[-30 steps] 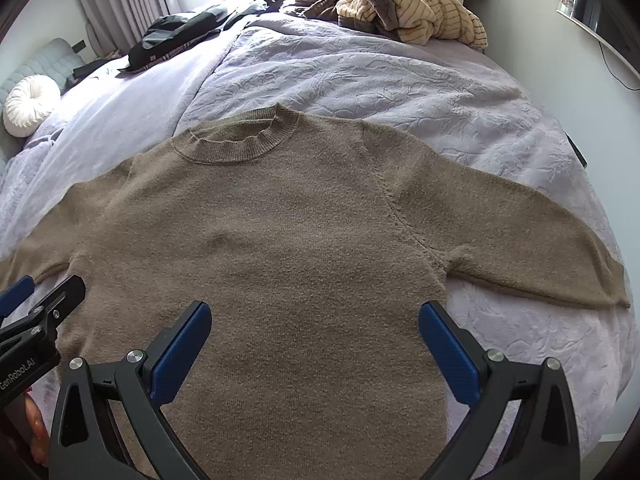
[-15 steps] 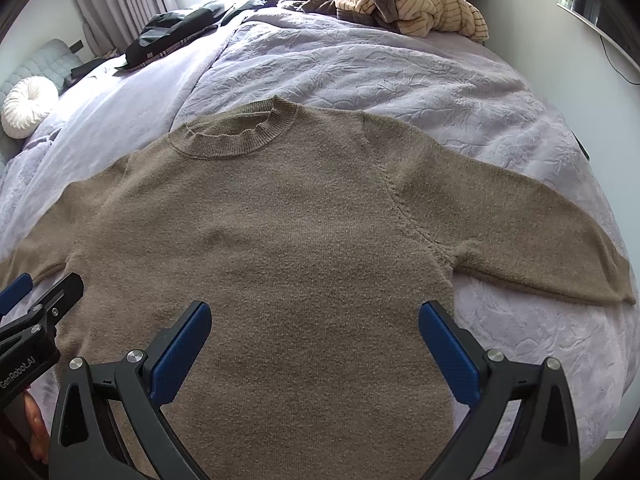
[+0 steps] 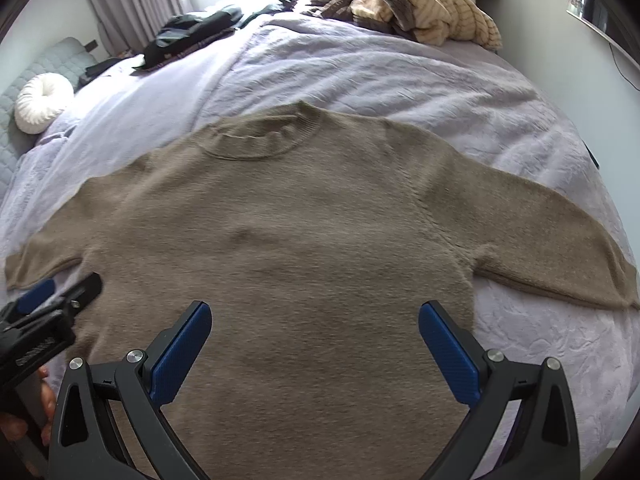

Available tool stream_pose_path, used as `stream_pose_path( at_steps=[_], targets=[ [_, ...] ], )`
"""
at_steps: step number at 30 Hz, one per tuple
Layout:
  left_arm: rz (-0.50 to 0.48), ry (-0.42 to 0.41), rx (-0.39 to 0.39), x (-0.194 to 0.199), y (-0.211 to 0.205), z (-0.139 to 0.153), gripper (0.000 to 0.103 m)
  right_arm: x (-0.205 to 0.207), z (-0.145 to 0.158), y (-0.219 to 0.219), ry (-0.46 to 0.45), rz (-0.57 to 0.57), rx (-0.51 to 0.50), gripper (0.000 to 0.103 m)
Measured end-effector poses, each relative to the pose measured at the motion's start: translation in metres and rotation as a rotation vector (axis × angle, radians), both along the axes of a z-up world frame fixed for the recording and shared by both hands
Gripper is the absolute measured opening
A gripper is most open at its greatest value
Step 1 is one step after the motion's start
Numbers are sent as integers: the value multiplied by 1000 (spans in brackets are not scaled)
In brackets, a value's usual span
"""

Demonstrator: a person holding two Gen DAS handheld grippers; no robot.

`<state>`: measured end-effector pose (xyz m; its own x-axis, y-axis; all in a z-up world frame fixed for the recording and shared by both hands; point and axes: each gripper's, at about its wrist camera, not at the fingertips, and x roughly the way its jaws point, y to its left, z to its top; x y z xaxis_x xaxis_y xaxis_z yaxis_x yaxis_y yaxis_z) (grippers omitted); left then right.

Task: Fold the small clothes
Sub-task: 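Grasp the side edge of the brown sweater with the left gripper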

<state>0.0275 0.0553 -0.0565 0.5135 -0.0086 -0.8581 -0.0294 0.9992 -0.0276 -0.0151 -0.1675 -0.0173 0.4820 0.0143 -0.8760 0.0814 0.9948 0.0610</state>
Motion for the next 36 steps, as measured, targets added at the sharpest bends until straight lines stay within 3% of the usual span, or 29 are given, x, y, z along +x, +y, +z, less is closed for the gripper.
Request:
stream_pose_path(
  at_steps=[2,6,11,17,20,24,28,29,30,31,32,33,36],
  targets=[
    [24,9,0,0,14,-4,103,-3,2,12,-19,33,2,103],
    [132,15,-74,1,70,-11,103,-11,2,42,-57,124,0,103],
    [243,-54,-166,-1,156,-13,103,-22,-8,71,-24,206,56,103],
    [466,-137,-266,-7,275,-33,103,-34,-18,94,21,240,128,103],
    [581,-122,-386,-6,328,-57,103,-35,-20,102,35,242,126,103],
    [641,-198,-548,-2,363,-68,103,-33,-23,111,53,234,136,103],
    [648,-247,-587,10,376,-69,101,-31,-26,120,67,232,144,103],
    [652,-256,-590,12,373,-68,89,-30,-27,123,71,233,146,103],
    [657,-262,-587,12,374,-67,64,-30,-27,125,73,236,148,103],
    [651,-264,-595,9,377,-67,51,-29,-27,127,74,238,150,103],
    [632,-269,-632,9,380,-69,27,-28,-27,128,76,241,152,103],
    [612,-275,-672,11,377,-70,10,-28,-27,129,76,243,155,103],
    [547,-325,-678,10,373,-62,10,-27,-26,130,71,246,164,103]
  ],
)
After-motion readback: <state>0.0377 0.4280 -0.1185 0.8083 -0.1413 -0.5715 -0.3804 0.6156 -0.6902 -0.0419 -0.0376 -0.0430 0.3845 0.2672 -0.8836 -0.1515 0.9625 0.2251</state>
